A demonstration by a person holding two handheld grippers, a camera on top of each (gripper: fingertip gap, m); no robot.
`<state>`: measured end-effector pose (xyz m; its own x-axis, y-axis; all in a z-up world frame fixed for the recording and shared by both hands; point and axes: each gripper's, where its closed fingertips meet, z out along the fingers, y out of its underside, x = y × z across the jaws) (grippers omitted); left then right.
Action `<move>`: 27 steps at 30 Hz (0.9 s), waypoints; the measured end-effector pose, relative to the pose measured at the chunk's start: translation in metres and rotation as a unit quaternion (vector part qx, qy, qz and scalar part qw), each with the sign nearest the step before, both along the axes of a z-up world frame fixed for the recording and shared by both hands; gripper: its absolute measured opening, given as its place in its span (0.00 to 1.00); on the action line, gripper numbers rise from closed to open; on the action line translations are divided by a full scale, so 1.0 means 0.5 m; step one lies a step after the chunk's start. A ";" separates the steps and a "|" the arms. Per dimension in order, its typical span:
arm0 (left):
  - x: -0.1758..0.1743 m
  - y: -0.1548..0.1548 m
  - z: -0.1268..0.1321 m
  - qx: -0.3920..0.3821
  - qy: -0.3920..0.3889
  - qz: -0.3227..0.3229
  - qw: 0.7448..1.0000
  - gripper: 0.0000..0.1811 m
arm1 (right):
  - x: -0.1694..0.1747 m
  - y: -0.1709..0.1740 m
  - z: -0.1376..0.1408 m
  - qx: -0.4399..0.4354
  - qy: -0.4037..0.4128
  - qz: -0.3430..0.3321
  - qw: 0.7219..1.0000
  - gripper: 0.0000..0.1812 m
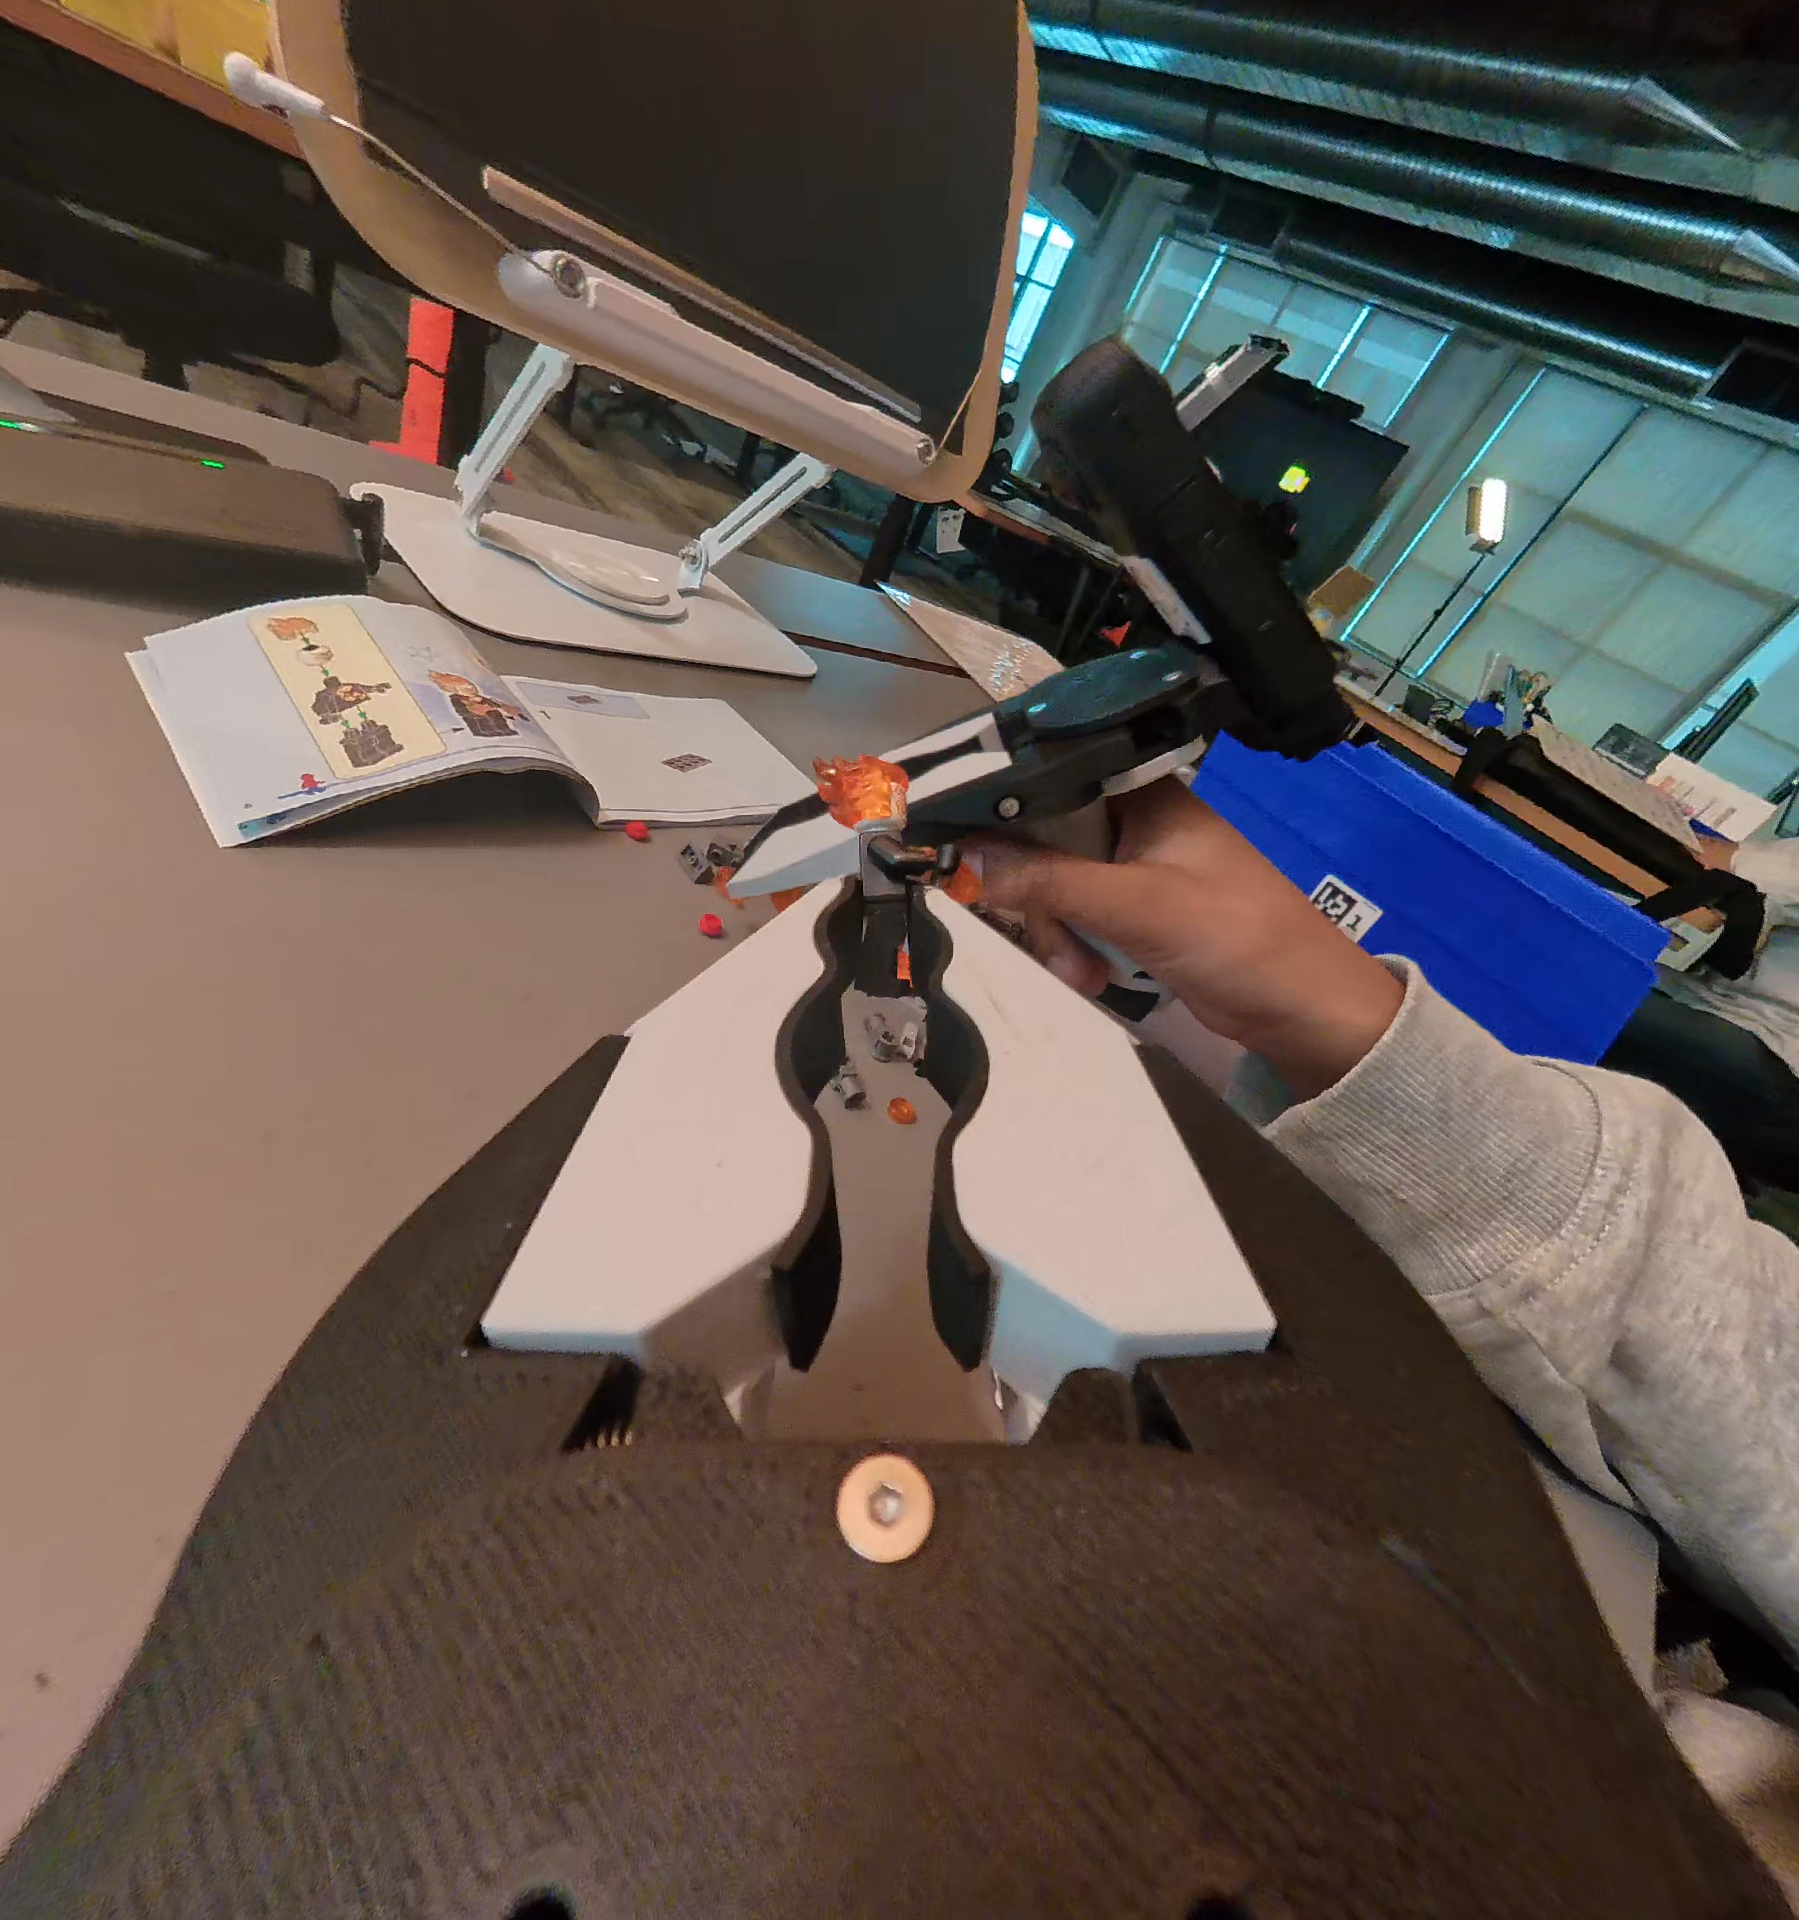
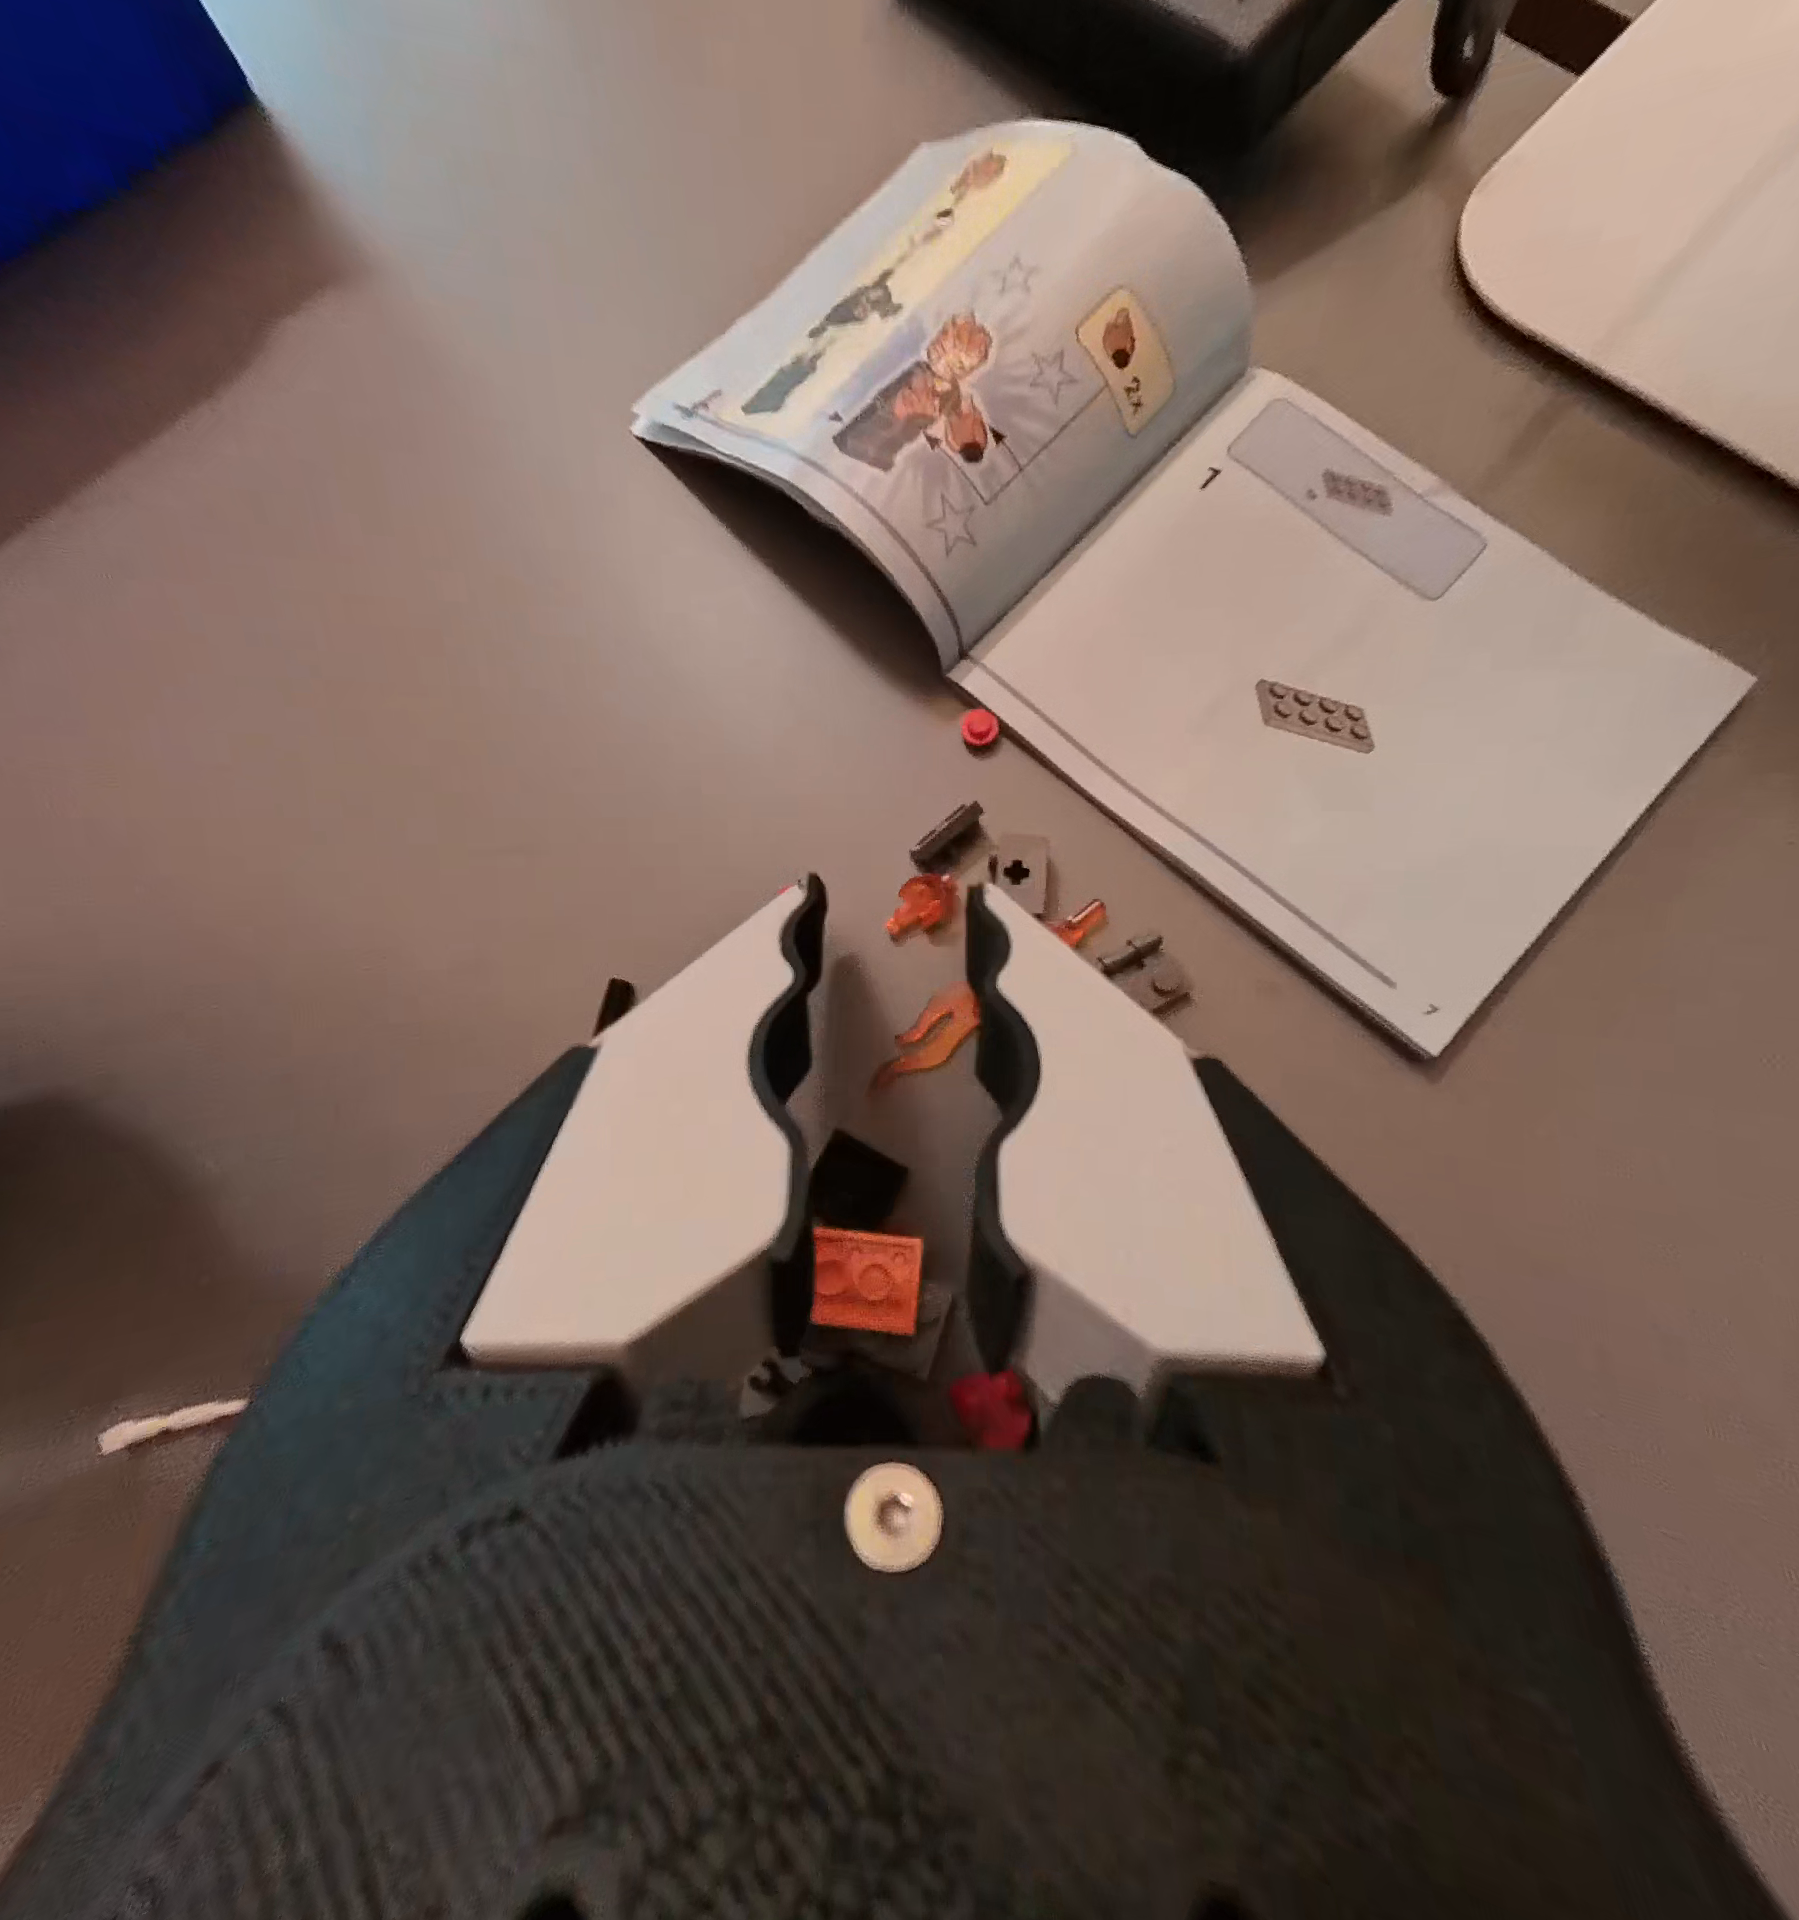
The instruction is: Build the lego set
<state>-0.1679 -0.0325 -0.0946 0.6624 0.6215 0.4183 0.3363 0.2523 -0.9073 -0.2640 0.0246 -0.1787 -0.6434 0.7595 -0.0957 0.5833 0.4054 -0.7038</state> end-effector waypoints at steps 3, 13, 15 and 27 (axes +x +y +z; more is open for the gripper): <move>0.000 0.001 -0.001 0.002 -0.004 -0.003 1.000 0.02 | -0.006 0.004 -0.010 0.008 0.000 -0.005 1.000 0.15; 0.003 0.007 -0.004 0.002 -0.010 -0.012 1.000 0.02 | -0.004 0.014 -0.002 0.011 0.015 0.000 1.000 0.04; 0.004 0.008 -0.005 0.002 -0.012 -0.015 1.000 0.02 | 0.005 0.003 0.029 -0.023 0.033 0.013 0.999 0.04; -0.029 -0.055 0.004 0.129 -0.073 0.023 0.989 0.02 | 0.196 -0.111 0.202 -0.359 -0.023 0.179 0.916 0.04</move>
<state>-0.1823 -0.0597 -0.0926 0.5560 0.5095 0.6567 0.4423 0.4876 -0.7527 -0.1660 -0.0307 -0.0778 -0.8216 0.2307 -0.5213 0.5393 0.0181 -0.8419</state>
